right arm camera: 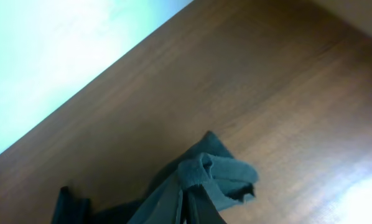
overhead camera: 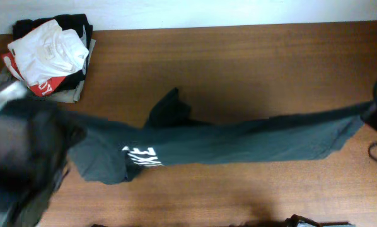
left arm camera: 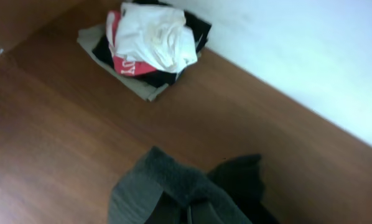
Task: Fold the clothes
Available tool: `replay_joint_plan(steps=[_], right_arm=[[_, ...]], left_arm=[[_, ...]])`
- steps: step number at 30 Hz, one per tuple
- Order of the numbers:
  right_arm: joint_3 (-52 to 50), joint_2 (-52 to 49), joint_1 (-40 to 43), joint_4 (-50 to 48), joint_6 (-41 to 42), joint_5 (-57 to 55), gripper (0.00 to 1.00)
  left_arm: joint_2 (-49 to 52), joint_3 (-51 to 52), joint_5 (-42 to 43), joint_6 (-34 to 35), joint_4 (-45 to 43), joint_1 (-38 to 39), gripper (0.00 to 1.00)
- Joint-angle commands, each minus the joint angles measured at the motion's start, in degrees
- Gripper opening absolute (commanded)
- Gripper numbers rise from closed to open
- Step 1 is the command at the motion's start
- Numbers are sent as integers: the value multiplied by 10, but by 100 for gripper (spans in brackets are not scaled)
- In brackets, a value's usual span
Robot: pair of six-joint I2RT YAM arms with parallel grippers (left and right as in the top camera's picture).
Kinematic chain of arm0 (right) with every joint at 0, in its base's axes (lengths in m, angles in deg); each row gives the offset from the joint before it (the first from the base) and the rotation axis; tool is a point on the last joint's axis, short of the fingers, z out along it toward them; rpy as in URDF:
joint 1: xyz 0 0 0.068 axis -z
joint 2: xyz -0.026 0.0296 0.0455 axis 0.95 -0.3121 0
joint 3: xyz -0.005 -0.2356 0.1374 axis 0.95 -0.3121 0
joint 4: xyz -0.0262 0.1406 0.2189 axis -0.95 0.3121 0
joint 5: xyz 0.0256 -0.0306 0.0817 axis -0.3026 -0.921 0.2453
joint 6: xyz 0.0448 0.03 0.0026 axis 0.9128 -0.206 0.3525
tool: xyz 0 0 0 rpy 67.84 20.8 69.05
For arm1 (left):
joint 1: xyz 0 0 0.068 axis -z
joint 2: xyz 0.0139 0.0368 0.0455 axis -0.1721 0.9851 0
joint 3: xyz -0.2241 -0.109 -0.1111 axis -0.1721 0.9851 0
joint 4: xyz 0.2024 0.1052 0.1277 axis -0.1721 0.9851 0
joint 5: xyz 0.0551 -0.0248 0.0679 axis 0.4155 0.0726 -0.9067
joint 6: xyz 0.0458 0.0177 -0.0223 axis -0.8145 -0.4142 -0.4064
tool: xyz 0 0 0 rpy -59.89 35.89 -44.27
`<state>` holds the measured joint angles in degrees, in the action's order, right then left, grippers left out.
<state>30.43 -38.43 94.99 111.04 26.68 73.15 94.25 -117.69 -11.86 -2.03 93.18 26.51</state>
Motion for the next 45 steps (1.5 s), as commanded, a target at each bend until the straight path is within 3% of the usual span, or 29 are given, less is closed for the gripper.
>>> replay_joint_plan(steps=[1, 3, 8, 14, 19, 21, 24, 27, 35, 39, 45], right_arm=[[4, -63, 0, -28, 2, 45, 4], [4, -98, 0, -62, 2, 75, 4], [13, -189, 1, -276, 4, 232, 4], [200, -199, 56, -278, 8, 238, 4], [353, -199, 114, -183, 1, 238, 4], [361, -199, 122, -136, -17, 235, 4], [348, -211, 121, -76, -40, 232, 4], [311, -232, 121, -28, -45, 231, 4], [111, -248, 121, 5, -76, 191, 4], [59, -248, 120, 10, -109, 190, 4], [4, -249, 120, -20, -110, 148, 4]], left_arm=[[111, 18, -14, -54, -74, 1, 1], [162, 18, -14, -99, -143, 1, 1], [297, -31, -21, -229, -370, -27, 1], [336, -288, -92, -353, -376, -51, 1], [334, -493, -92, -376, -313, -52, 1], [334, -528, -51, -376, -249, -52, 15], [347, -515, 17, -374, -172, -52, 16], [389, -472, 45, -325, -101, -52, 1], [521, -368, 40, -202, 41, -62, 1], [522, -368, 56, -195, 81, -63, 1], [524, -339, 279, -258, 118, -54, 6]])
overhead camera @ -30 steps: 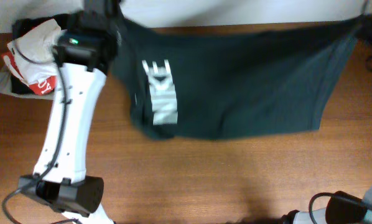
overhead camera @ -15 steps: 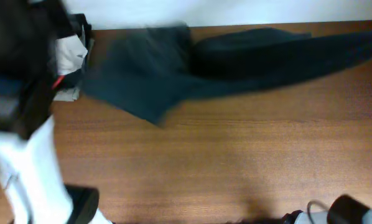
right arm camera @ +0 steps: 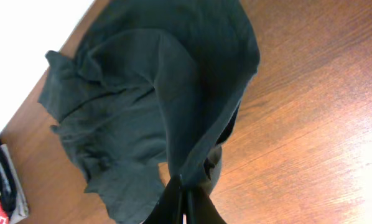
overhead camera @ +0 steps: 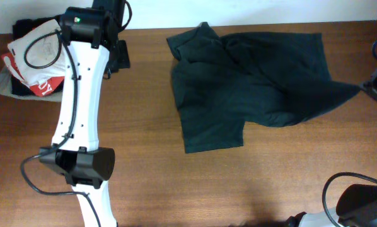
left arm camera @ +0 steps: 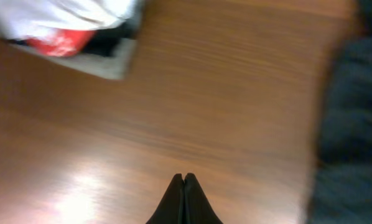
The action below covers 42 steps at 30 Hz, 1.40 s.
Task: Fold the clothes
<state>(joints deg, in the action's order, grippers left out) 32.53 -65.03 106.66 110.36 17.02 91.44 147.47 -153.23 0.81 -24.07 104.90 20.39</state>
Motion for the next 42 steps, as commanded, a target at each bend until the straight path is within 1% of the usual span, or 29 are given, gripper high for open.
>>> replay_joint_plan(steps=[1, 2, 3, 4, 5, 6, 7, 8, 9, 11, 12, 13, 15, 19, 20, 22, 24, 25, 27, 29, 31, 32, 33, 36, 42], right_arm=[[-23, 15, 4, -18, -13, -48, 8], [-27, 11, 4, -22, -10, -72, 16], [-28, 7, 4, -22, -1, -91, 18], [-29, 2, 4, -22, 6, -108, 25], [-29, -1, 4, -22, 12, -118, 42], [-29, -7, 4, -22, 17, -130, 80], [-29, -12, 4, -22, 17, -129, 99], [-29, -15, 4, -21, 17, -129, 99], [-29, -19, 4, -21, 17, -129, 99], [-29, -24, 4, -20, 17, -129, 99], [-29, -26, 4, -19, 17, -129, 99], [-29, -27, 4, -16, 17, -129, 99], [-32, -28, 3, -13, 17, -129, 99], [-52, -28, 1, -10, 17, -127, 99], [-60, -28, -2, -11, 17, -127, 99], [-77, -28, -12, -13, 17, -125, 99], [-96, -28, -26, -17, 17, -122, 99], [-107, -28, -37, -20, 17, -122, 99], [-121, -28, -53, -24, 17, -122, 99], [-138, -28, -75, -33, 17, -122, 99], [-152, -28, -96, -48, 17, -123, 100], [-159, -28, -109, -56, 17, -123, 100], [-167, -28, -121, -65, 17, -123, 100], [-174, -29, -147, -77, 17, -123, 99], [-174, -30, -163, -79, 17, -123, 99]], left_arm=[[-8, 31, 175, -47, 1, 14, 9], [-8, 62, 186, -54, 1, 28, 14], [-8, 85, 186, -54, 1, 40, 16], [-8, 107, 186, -54, -2, 49, 16], [-8, 129, 186, -54, -8, 59, 17], [-8, 161, 186, -54, -21, 72, 17], [-8, 192, 187, -53, -39, 85, 20], [-8, 219, 195, -54, -60, 94, 23], [-8, 246, 205, -54, -82, 103, 28], [-8, 301, 228, -54, -134, 122, 41], [-8, 329, 237, -56, -164, 131, 55], [-8, 353, 247, -64, -191, 141, 64], [-7, 385, 260, -71, -228, 155, 71], [-7, 447, 276, -71, -289, 181, 71], [-7, 455, 276, -70, -296, 184, 70], [-7, 468, 276, -70, -311, 187, 57], [-6, 476, 276, -53, -322, 186, 49], [-5, 479, 276, -43, -323, 186, 40], [-2, 480, 276, -42, -327, 186, 30], [6, 480, 276, -42, -341, 186, 15], [17, 480, 276, -33, -353, 186, 10], [25, 480, 279, -27, -356, 186, 3], [35, 480, 288, -26, -357, 186, 1], [64, 480, 311, -27, -357, 186, 1], [88, 480, 313, -27, -340, 185, 0]])
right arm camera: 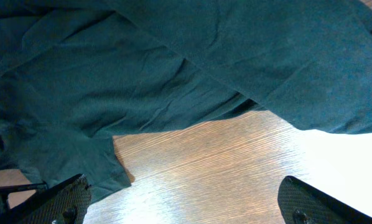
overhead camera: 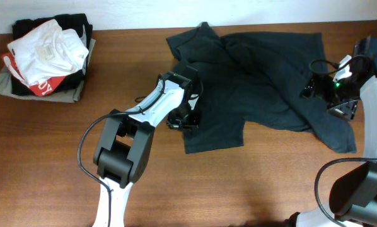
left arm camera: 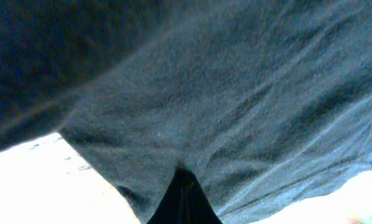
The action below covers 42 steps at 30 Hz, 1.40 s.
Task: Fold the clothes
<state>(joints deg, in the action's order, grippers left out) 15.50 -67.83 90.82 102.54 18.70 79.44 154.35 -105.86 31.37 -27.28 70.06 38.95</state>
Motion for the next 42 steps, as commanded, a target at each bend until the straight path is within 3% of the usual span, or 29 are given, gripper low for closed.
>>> replay_joint_plan(steps=[1, 9, 20, 28, 34, 42], right_arm=[[-4, -2, -4, 1, 0, -3, 99], [-4, -2, -4, 6, 0, -3, 99], [-4, -5, -4, 2, 0, -3, 99], [-4, -6, -4, -5, 0, -3, 99], [-4, -6, -4, -16, 0, -3, 99], [-4, -6, -4, -12, 0, -3, 99]], left_arm=[[19, 7, -6, 6, 12, -2, 0], [19, 7, -97, 5, 83, -78, 0], [7, 7, -127, 5, 139, -221, 1], [-78, 7, -126, -14, 101, -148, 1], [-75, 16, -33, -17, 44, -58, 1], [-74, 21, -34, -12, -8, -4, 0]])
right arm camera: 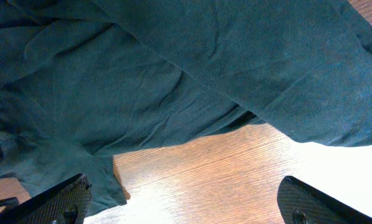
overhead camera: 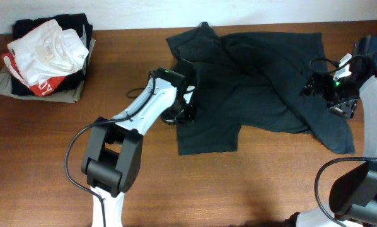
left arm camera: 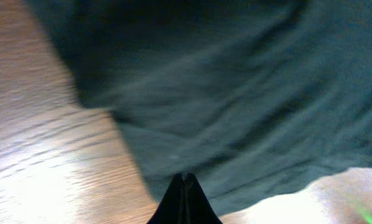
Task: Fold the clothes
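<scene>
A dark green T-shirt point(overhead camera: 258, 75) lies spread and creased over the back middle and right of the brown table point(overhead camera: 176, 189). My left gripper point(overhead camera: 183, 113) sits at the shirt's left edge, above its lower flap point(overhead camera: 207, 135). Its fingers point(left arm camera: 185, 182) are pressed together on the fabric point(left arm camera: 236, 93), shut on the shirt. My right gripper point(overhead camera: 332, 94) hovers over the shirt's right part, wide open, nothing between its fingers point(right arm camera: 61, 199). The shirt point(right arm camera: 173, 74) fills that view above bare wood.
A pile of folded and crumpled clothes point(overhead camera: 46, 57), white, red and black, sits at the back left corner. The shirt's right end point(overhead camera: 340, 135) hangs down towards the right edge. Bare wood runs along the front.
My left gripper has shifted a little left and back, still shut, and the shirt's lower left flap has moved left with it. The right gripper stays open in the same place.
First both grippers held the shirt stretched across the table. Then it lay spread at the back, my left gripper shut on nothing near the pile, the right holding a corner. Later the right was open and the left shut on the shirt's left edge, now drawn left.
</scene>
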Available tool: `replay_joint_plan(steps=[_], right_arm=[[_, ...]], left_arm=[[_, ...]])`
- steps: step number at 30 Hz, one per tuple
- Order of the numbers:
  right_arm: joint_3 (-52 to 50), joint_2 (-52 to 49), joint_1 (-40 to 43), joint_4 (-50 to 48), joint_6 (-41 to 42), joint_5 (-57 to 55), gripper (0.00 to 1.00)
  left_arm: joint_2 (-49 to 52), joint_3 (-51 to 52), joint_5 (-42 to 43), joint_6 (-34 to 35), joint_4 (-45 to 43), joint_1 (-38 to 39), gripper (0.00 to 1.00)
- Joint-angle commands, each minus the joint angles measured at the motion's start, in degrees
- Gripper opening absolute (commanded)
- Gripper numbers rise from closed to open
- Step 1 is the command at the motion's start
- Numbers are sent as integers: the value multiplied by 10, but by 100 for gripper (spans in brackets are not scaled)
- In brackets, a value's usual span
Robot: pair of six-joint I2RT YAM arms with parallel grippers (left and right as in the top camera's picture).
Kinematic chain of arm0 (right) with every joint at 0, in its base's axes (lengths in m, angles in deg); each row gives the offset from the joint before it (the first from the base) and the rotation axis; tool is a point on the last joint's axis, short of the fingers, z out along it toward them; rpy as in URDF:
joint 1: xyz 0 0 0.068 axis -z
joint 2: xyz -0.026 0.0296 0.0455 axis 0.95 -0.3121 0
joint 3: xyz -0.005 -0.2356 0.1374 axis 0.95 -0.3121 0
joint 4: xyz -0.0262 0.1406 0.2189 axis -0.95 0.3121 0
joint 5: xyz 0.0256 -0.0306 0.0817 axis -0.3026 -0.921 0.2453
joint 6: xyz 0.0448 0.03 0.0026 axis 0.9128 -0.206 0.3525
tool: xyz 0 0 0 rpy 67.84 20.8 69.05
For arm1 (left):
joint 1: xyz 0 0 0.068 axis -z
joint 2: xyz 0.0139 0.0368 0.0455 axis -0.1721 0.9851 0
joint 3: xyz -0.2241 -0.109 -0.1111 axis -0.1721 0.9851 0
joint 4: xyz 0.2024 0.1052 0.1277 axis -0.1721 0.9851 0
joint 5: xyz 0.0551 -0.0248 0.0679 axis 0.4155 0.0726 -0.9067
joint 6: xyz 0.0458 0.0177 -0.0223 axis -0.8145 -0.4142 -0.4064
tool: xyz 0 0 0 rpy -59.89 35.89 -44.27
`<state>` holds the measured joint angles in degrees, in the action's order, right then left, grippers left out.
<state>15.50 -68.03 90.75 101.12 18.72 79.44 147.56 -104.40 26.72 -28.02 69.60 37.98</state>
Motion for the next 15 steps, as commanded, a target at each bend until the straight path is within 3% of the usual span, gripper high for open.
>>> replay_joint_plan(steps=[1, 15], right_arm=[[-4, -4, -3, 4, 0, -3, 99], [-4, -4, -3, 22, 0, -3, 99]], left_arm=[[-6, 6, 13, 1, -5, 5, 0], [50, 6, 13, 6, -30, 5, 0]])
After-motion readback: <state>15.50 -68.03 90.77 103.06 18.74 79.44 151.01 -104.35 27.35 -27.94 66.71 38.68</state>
